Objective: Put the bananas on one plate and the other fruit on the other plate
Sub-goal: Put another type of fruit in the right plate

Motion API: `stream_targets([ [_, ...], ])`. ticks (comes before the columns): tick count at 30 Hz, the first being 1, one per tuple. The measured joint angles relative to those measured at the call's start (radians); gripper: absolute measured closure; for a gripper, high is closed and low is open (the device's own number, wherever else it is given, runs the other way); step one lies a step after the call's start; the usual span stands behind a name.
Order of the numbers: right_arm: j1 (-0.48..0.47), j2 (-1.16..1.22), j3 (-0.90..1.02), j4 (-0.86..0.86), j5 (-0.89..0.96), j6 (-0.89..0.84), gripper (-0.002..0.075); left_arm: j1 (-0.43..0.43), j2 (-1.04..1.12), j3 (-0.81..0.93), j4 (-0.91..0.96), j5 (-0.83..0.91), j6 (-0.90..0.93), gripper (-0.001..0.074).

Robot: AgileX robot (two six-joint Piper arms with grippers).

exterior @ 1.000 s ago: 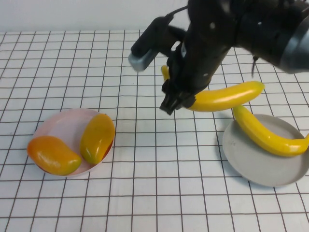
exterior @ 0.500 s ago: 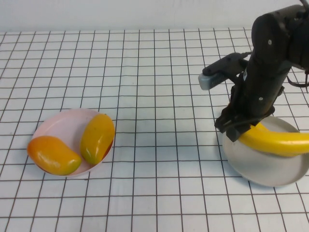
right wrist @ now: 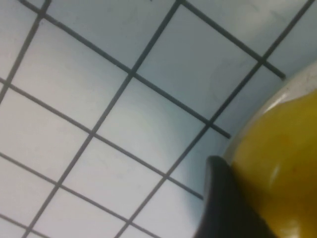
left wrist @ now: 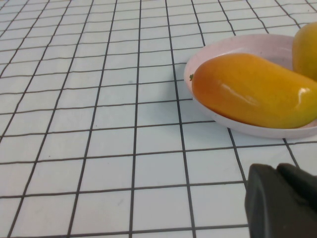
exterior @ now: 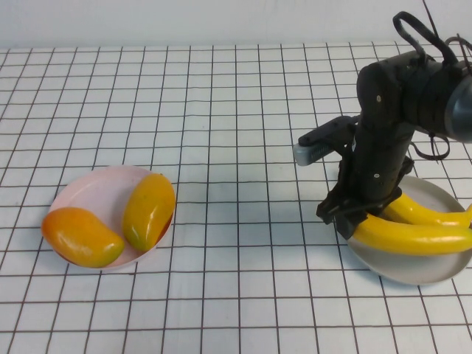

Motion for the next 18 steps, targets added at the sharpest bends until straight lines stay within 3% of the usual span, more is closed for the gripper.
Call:
stream_targets([
  [18,0.000,0.009,0.000,-0.079,0.022,0.055,0.0413,0.000,0.000,0.000,0.000,0.000,0.000,0.0738],
])
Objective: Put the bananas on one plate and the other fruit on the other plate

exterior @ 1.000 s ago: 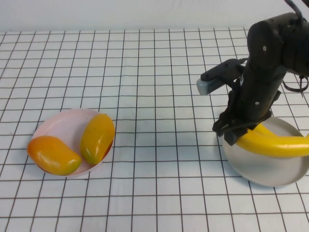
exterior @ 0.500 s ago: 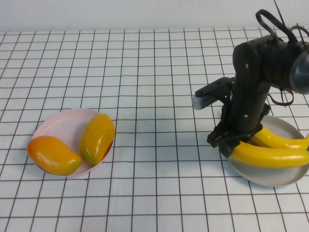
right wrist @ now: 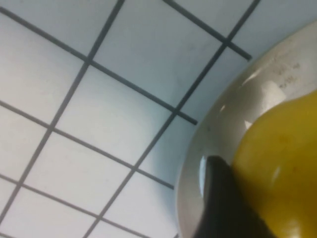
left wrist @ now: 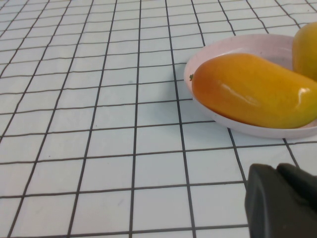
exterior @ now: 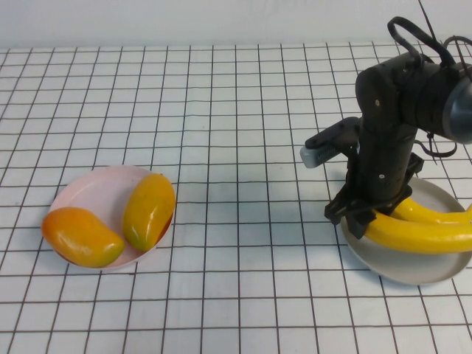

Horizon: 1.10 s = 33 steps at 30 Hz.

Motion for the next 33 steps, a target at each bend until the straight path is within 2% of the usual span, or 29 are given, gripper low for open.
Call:
stream_targets([
  [4,0.000,0.000,0.000,0.000,0.000,0.002,0.0391,0.000,0.000,0.000,0.000,0.000,0.000,0.0738],
  [10,0.000,0.000,0.000,-0.010,0.000,0.002,0.0303,0.000,0.000,0.000,0.000,0.000,0.000,0.0738],
  [15,0.000,0.000,0.000,-0.038,0.000,0.002,0.0303,0.000,0.000,0.000,0.000,0.000,0.000,0.0738],
  [18,0.000,-0.010,0.000,-0.033,0.000,0.002,0.0377,0.000,0.000,0.000,0.000,0.000,0.000,0.0738],
  [20,-0.002,-0.035,0.002,-0.003,-0.011,0.000,0.0475,0.000,0.000,0.000,0.000,0.000,0.000,0.0738],
  [22,-0.002,-0.086,0.002,0.057,-0.052,-0.019,0.0613,0.000,0.000,0.000,0.000,0.000,0.000,0.0738],
  [24,-0.002,-0.147,0.002,0.135,-0.099,-0.060,0.0685,0.000,0.000,0.000,0.000,0.000,0.000,0.0738],
  [29,0.002,-0.325,0.014,0.406,-0.191,-0.252,0.0733,0.000,0.000,0.000,0.000,0.000,0.000,0.0738],
  [33,0.051,-0.462,0.100,0.511,-0.288,-0.352,0.0739,0.000,0.000,0.000,0.000,0.000,0.000,0.0738],
])
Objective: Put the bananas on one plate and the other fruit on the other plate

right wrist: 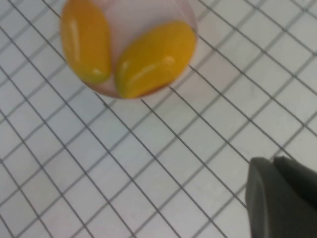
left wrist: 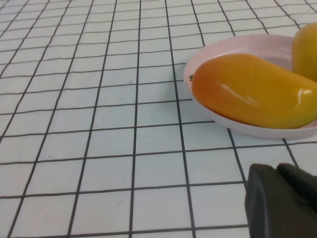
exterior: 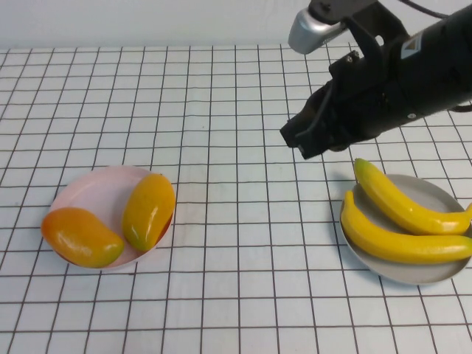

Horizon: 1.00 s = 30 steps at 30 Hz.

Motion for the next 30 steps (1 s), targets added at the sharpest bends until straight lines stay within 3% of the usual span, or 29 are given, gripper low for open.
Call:
stream_targets([
  [5,0.078,-0.207,0.211,0.010,-0.228,-0.034,0.0740,0.000,0.000,0.000,0.000,0.000,0.000,0.0738],
  [10,0.091,-0.415,0.451,-0.044,-0.424,-0.037,0.0740,0.000,0.000,0.000,0.000,0.000,0.000,0.0738],
  [18,0.083,-0.730,0.726,-0.157,-0.481,0.015,0.0741,0.000,0.000,0.000,0.000,0.000,0.000,0.0738],
  [30,0.028,-1.214,1.096,-0.142,-0.672,0.189,0.0741,0.000,0.000,0.000,0.000,0.000,0.000,0.0738],
])
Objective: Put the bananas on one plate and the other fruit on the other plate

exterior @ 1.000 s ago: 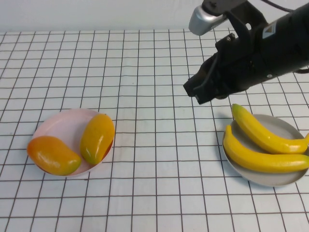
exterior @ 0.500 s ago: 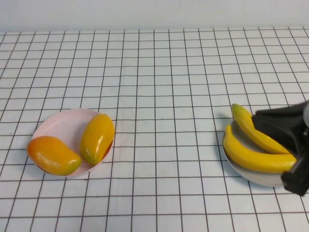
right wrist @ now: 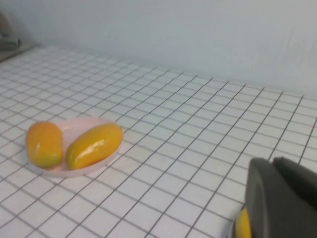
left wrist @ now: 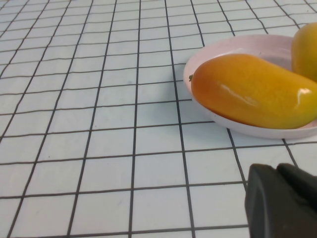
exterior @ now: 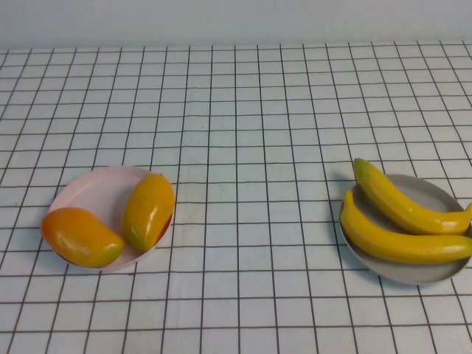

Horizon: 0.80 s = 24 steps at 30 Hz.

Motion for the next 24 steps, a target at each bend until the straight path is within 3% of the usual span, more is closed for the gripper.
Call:
stream_targets([
  [5,0.000,-0.087,0.157,-0.011,-0.211,0.006,0.0741,0.000,0.000,0.000,0.000,0.000,0.000,0.0738],
  [17,-0.005,-0.104,0.368,-0.011,-0.518,-0.045,0.0741,0.000,0.000,0.000,0.000,0.000,0.000,0.0738],
  [20,-0.063,-0.146,0.380,-0.013,-0.544,-0.045,0.0741,0.000,0.000,0.000,0.000,0.000,0.000,0.0738],
  [24,-0.221,-0.238,0.380,-0.009,-0.467,-0.040,0.0741,0.000,0.000,0.000,0.000,0.000,0.000,0.0739],
])
